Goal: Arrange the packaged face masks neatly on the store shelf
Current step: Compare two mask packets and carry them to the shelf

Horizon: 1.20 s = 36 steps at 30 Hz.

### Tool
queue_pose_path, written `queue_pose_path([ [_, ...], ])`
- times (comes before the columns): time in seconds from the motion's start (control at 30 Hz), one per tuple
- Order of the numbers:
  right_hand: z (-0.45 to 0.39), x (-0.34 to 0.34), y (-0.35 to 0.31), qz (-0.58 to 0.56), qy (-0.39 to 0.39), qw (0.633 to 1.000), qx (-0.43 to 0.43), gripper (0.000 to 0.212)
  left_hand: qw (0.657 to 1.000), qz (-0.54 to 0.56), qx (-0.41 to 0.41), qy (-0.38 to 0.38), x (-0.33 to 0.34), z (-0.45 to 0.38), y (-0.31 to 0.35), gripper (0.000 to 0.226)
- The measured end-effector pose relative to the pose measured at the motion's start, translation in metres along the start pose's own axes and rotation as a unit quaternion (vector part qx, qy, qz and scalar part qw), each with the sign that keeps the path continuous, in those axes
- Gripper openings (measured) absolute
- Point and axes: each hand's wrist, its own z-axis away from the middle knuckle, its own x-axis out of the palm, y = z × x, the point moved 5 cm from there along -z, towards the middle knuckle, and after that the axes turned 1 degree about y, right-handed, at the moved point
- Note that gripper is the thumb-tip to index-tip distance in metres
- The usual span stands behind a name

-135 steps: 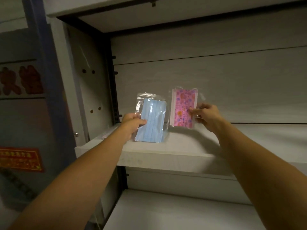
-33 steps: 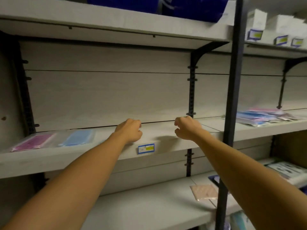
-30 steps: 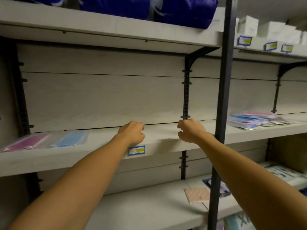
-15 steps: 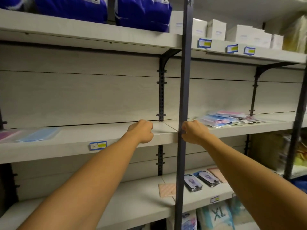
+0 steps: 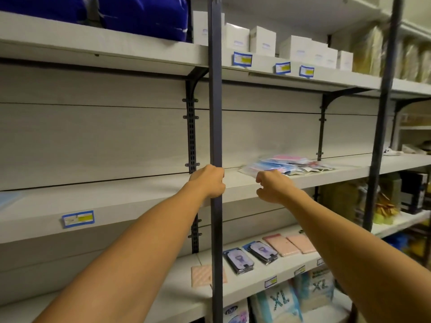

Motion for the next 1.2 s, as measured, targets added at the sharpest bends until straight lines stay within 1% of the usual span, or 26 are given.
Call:
queue_pose_path([
  [0.1,-0.009,0.002,0.025,0.013,-0.004,1.000,0.013,0.033,1.000,0.011,0.011,-0.005,0.009,-0.021,0.020,0.039],
  [0.27,-0.035,0.010,0.064,0.023,-0.005,1.000,0.021,0.032,0.999,0.014,0.031,-0.003,0.025,-0.063,0.044,0.039],
  [0.53,-0.089,0.020,0.111,0.032,0.013,0.999,0.017,0.030,1.000,0.010,0.017,0.003,0.047,-0.131,0.061,0.039],
  [0.77,-0.120,0.036,0.143,0.023,0.014,1.000,0.016,0.032,1.000,0.009,0.020,-0.008,0.069,-0.166,0.068,0.048],
  [0.93,-0.136,0.049,0.170,0.015,0.010,1.000,0.017,0.031,1.000,-0.006,0.023,-0.016,0.086,-0.186,0.080,0.042],
  [1.13,-0.155,0.059,0.206,0.006,0.014,1.000,0.019,0.027,0.999,-0.021,0.011,-0.022,0.104,-0.215,0.092,0.038],
  [1.2,-0.162,0.059,0.222,0.009,0.019,1.000,0.019,0.029,0.999,-0.027,0.005,-0.030,0.112,-0.224,0.097,0.037],
])
